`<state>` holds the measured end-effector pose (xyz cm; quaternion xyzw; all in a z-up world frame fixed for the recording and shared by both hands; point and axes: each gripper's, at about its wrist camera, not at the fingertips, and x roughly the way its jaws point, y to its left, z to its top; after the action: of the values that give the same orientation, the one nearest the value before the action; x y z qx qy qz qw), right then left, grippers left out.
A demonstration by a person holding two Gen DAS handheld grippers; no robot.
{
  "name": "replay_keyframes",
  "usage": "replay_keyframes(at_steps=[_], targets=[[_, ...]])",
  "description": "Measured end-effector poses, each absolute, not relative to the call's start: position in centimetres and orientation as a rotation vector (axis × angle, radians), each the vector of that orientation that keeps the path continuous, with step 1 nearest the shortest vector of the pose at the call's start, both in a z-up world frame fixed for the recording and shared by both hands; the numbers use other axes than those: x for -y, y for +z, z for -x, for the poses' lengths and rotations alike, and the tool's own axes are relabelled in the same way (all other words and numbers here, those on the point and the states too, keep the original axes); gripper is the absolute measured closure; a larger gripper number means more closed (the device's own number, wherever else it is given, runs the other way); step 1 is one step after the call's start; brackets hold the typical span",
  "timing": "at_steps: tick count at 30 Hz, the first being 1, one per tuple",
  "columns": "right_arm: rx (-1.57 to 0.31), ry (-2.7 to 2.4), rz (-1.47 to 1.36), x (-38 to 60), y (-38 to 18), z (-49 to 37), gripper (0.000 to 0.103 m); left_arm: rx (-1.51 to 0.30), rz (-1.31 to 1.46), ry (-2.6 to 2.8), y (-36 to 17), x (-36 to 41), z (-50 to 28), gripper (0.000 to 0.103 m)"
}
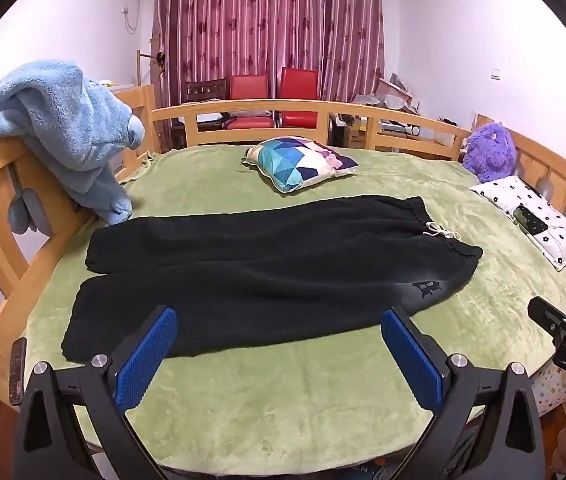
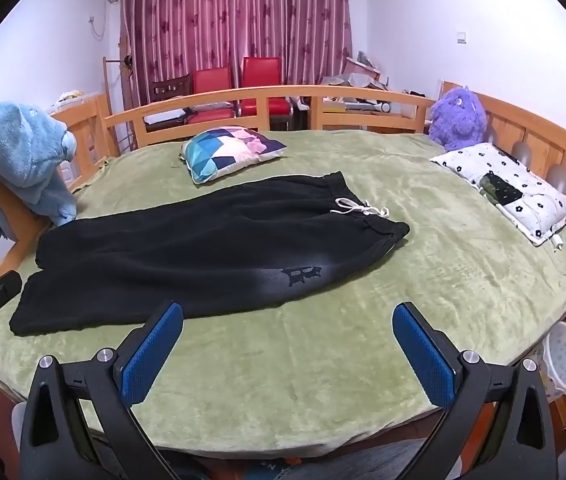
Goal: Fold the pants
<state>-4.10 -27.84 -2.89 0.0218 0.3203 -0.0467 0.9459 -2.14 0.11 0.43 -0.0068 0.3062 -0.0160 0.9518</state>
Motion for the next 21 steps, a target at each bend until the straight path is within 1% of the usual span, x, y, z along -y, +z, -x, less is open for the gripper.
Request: replay_keyframes(at_steps=[21], targets=[[-0.641, -0.098, -0.054, 28.52, -3.32, 5.08, 0.000, -0.611, 0.027, -0.032, 0.55, 0.22, 2.80, 0.000]])
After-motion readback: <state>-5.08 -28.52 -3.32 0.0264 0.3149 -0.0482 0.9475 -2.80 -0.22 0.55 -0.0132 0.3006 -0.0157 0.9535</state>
